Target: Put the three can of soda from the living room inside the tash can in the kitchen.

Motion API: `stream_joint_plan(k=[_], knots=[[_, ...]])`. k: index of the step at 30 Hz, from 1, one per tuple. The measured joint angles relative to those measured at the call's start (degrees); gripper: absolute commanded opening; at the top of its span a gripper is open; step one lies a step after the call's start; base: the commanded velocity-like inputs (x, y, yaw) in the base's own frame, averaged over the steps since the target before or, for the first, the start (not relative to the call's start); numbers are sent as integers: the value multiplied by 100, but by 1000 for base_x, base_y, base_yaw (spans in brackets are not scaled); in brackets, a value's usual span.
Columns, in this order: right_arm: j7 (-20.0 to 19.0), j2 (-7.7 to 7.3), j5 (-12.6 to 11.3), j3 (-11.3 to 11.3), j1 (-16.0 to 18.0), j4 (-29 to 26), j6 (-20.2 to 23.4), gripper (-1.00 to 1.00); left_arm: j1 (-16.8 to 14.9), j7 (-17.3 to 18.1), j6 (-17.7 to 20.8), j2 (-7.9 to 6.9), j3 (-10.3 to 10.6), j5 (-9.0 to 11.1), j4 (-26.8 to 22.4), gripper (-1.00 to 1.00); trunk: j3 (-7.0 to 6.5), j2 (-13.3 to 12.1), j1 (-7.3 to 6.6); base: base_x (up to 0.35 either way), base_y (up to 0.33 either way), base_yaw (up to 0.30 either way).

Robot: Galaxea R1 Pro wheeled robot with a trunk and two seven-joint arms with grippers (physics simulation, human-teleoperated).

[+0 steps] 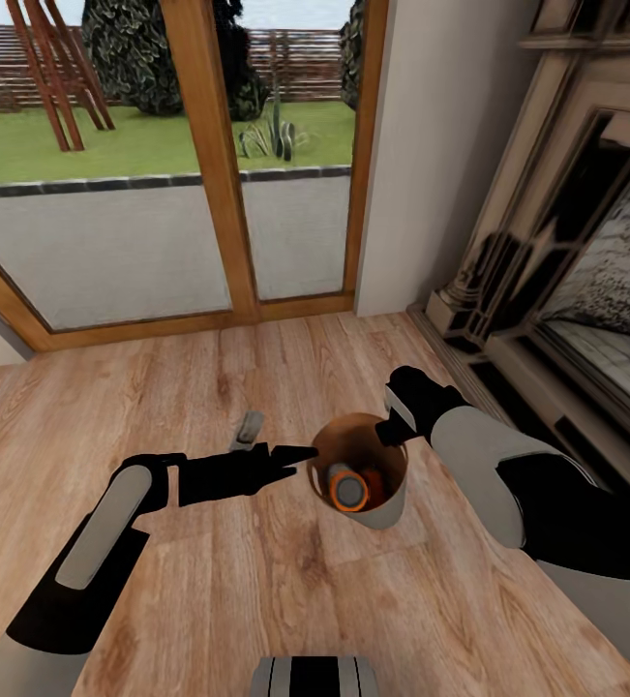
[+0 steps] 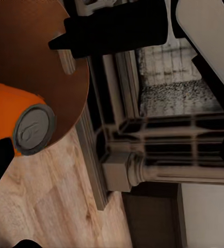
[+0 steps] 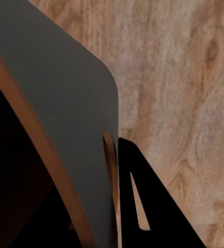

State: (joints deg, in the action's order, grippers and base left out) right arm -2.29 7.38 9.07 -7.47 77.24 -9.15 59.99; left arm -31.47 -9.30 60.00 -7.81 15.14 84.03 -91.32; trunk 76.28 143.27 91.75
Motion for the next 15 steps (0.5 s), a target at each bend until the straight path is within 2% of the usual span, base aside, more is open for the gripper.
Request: stream_joint_plan(k=[6, 9, 12, 13, 14, 15], knots=[[-1, -3, 10, -3, 0, -4, 0, -100, 0, -65, 0, -43, -18, -27, 0, 100, 0, 0, 0, 0, 0, 0], [2, -7, 17, -7, 2, -10, 0, -100, 0, -267, 0, -74, -41, -51, 0, 100, 0, 0, 0, 0, 0, 0], [3, -12, 6, 2, 6, -15, 0, -100, 0, -706, 0, -215, -66, -74, 0, 100, 0, 0, 0, 0, 0, 0], [3, -19, -3, 9, 7, -17, 0, -100, 0, -1087, 0, -335, -75, -93, -1, 100, 0, 0, 0, 0, 0, 0], [3, -21, -5, 7, 7, -16, 0, -100, 2, -1249, 0, -373, -78, -80, -1, 100, 0, 0, 0, 0, 0, 0], [0, -26, -4, 9, 8, -17, 0, -100, 4, -1594, 0, -425, -86, -90, -1, 100, 0, 0, 0, 0, 0, 0]])
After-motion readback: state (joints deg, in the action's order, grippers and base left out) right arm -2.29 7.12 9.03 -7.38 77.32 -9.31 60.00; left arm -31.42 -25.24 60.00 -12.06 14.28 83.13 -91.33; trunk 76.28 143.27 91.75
